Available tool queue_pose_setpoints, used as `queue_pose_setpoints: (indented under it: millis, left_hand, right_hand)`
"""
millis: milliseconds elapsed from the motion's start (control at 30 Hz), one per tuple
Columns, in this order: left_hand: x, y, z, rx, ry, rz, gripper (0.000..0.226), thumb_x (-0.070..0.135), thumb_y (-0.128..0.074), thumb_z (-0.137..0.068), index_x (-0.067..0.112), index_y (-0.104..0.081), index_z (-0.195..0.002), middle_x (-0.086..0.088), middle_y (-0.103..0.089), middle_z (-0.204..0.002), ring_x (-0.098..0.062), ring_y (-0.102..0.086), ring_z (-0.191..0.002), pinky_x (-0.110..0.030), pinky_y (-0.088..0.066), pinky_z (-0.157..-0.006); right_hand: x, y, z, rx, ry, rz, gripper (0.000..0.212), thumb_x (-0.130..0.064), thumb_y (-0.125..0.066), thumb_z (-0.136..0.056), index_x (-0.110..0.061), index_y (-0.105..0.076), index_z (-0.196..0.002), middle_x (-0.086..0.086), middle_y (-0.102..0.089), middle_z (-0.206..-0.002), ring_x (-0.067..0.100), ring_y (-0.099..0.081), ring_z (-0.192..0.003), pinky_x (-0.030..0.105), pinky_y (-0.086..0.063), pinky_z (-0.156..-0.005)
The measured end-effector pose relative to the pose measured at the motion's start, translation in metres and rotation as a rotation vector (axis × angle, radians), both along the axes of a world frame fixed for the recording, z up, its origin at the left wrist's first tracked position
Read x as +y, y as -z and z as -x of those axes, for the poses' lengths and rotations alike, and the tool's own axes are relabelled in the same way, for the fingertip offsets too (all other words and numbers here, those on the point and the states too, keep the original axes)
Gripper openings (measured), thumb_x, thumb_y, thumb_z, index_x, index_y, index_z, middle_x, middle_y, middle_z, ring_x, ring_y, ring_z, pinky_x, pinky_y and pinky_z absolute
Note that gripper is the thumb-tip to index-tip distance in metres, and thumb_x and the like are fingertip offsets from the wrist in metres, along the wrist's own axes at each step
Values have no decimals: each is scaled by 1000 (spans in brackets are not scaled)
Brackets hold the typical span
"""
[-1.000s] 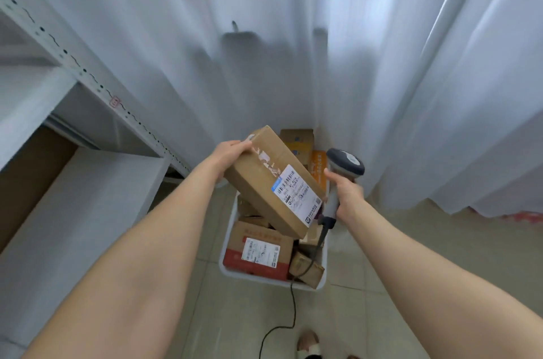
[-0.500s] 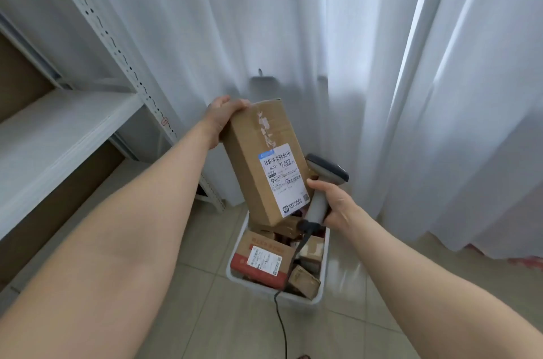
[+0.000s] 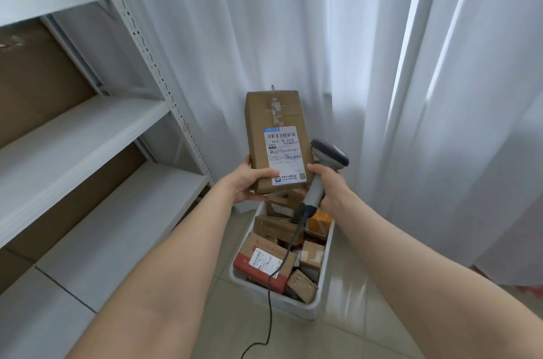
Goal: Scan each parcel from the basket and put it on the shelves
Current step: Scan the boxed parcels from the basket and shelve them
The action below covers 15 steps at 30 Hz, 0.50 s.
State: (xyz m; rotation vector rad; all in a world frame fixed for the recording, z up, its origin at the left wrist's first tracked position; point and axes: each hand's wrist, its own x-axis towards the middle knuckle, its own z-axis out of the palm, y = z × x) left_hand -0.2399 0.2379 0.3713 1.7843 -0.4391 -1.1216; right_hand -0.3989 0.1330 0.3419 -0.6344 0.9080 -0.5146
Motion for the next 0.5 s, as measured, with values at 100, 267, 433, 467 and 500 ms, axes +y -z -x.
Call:
queue_pose_setpoints:
  millis: [100, 267, 433, 467, 500]
  left_hand:
    - [6, 7, 3, 48, -153, 126, 57, 11, -77, -77, 27, -45, -122, -6, -65, -115, -25, -66, -92, -42, -59, -63]
    - [14, 17, -2, 54, -244, 165, 46, 11, -71, -84, 31, -43, -114, -3, -68, -100, -24, -67, -87, -41, -57, -60]
    - [25, 27, -12, 60, -308, 178, 55, 11, -68, -86, 26, -43, -133, -3, -67, -101, -24, -66, -89, -44, -57, -65]
    - [26, 28, -13, 60, -312, 179, 56, 10, -68, -87, 25, -42, -135, -2, -68, -100, -23, -66, -88, -44, -56, -65]
    - [26, 29, -13, 58, -311, 178, 58, 10, -67, -87, 25, -41, -137, -2, -68, -99, -23, -66, -87, -43, -56, -64]
  right_hand:
    - [5, -4, 1, 56, -43, 103, 26, -14, -71, -86, -17, -57, -107, 10, -71, -100, 28, -70, -90, 44, -59, -80]
    - [13, -12, 10, 156, -123, 258, 20, -14, -69, -88, -10, -59, -104, 8, -63, -77, 18, -57, -59, 28, -52, -54]
    - [23, -23, 16, 135, -264, 333, 15, -14, -66, -89, -11, -58, -101, 8, -62, -65, 14, -55, -53, 25, -51, -51]
    - [26, -26, 13, 140, -290, 354, 15, -13, -66, -89, -11, -57, -101, 7, -62, -63, 14, -55, -52, 24, -51, -50]
    - [29, -30, 10, 145, -312, 369, 14, -13, -65, -89, -11, -57, -100, 6, -62, -62, 14, -55, -51, 24, -51, -49]
